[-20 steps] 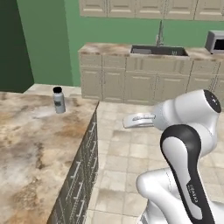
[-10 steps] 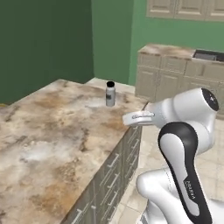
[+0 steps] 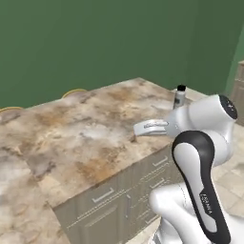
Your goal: Move the drinks to the dining counter.
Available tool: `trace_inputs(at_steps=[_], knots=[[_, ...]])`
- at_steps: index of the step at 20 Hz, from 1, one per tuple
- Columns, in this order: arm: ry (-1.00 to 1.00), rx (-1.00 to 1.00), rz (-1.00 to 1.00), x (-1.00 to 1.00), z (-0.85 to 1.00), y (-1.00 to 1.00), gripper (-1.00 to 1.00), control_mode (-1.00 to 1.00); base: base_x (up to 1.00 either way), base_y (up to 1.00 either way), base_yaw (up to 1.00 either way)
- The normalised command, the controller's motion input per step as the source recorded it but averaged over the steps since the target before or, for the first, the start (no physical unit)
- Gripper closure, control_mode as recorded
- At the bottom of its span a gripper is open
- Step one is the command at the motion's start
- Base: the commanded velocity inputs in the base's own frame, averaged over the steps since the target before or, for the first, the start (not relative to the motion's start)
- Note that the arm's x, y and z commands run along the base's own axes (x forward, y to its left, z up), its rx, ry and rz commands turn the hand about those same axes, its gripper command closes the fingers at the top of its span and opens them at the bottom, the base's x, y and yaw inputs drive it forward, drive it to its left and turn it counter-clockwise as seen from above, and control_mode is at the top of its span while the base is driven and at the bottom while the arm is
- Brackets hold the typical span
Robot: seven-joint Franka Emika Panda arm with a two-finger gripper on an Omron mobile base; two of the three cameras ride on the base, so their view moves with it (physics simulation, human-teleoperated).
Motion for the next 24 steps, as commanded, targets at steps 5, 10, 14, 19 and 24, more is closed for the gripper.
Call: trace_inputs(at_steps=[5,10,14,19,24], knots=[[0.0,0.0,0.0,0.0,0.0,0.0,-1.0,1.0,-1.0,-0.04,0.53],[0.0,0.0,0.0,0.0,0.0,0.0,-1.0,1.0,-0.98,0.06,0.5],[0.0,0.0,0.0,0.0,0.0,0.0,-1.0,1.0,-0.54,0.26,0.54],[0.0,0.0,0.0,0.0,0.0,0.0,-1.0,1.0,-0.25,0.13,0.53],[0.0,0.0,0.0,0.0,0.0,0.0,-1.0,1.0,-0.52,0.16,0.57]])
